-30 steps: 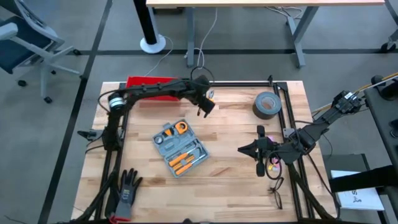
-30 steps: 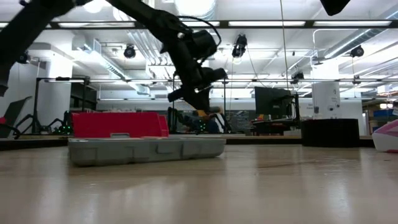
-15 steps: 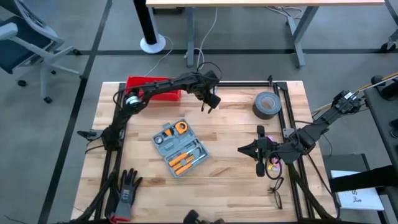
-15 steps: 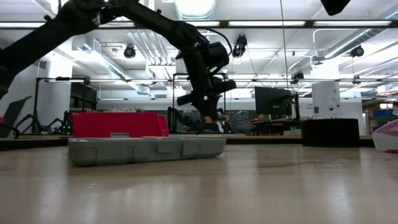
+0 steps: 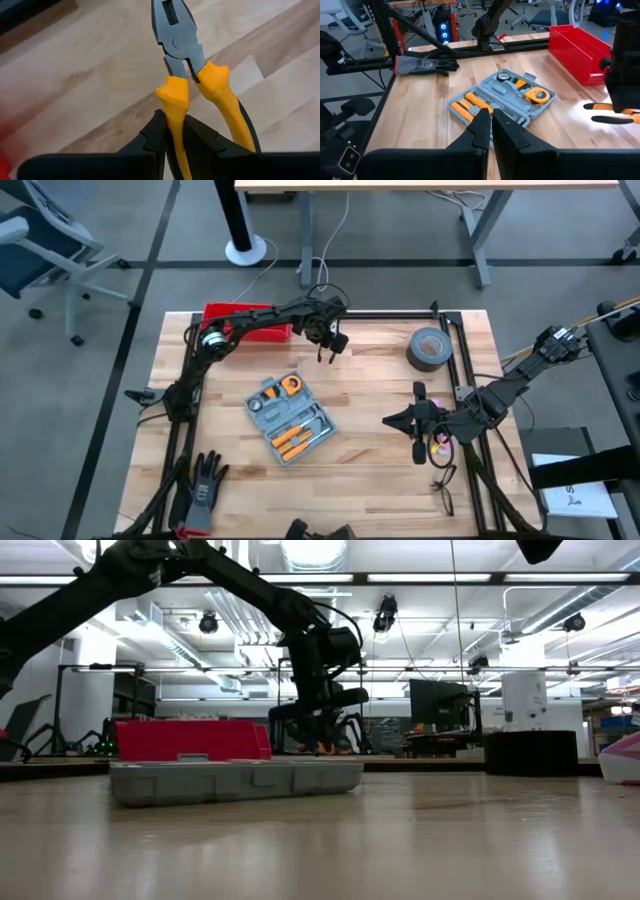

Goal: Prefit tool cases
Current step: Remove the pliers from the gray toolbox, then remove the electrical tape from the gray toolbox

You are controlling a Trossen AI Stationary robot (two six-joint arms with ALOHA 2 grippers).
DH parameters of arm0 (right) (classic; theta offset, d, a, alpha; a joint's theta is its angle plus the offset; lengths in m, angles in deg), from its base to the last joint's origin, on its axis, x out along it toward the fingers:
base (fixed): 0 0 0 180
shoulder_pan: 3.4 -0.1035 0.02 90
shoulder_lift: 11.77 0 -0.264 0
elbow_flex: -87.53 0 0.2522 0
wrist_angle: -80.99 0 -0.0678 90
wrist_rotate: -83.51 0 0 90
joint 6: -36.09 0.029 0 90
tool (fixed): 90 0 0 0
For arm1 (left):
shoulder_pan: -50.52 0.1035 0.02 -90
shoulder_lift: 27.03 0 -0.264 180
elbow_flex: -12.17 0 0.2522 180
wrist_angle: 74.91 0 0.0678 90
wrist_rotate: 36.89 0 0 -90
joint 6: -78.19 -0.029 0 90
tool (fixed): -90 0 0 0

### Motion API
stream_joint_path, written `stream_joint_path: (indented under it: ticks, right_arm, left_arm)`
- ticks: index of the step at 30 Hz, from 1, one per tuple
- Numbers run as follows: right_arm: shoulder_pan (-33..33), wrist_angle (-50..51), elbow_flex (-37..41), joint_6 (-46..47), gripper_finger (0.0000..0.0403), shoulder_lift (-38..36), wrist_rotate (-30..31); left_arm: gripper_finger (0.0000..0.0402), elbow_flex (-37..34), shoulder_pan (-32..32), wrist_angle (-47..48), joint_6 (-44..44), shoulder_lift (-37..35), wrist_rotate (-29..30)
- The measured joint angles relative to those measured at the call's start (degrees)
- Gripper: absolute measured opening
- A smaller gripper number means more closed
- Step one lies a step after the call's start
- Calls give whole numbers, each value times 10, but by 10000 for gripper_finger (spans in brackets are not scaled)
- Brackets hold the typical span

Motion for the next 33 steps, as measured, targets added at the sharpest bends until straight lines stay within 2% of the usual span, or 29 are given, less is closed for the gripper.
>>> stream_joint_path:
  ticks: [10, 18, 27, 33]
  right_arm:
    - [-1, -4, 0, -1, 0, 0, 0]
    - [-10, -11, 0, -6, 0, 0, 0]
    - [-10, -11, 0, -10, 0, 0, 0]
    - [-10, -11, 0, -10, 0, 0, 0]
  left_arm:
    - [50, -19, -2, 0, 61, 0, -44]
    - [56, -42, -7, -1, 67, 0, -44]
    - [135, -42, -13, -12, 42, 0, -44]
    - [180, -42, -20, -3, -68, -21, -60]
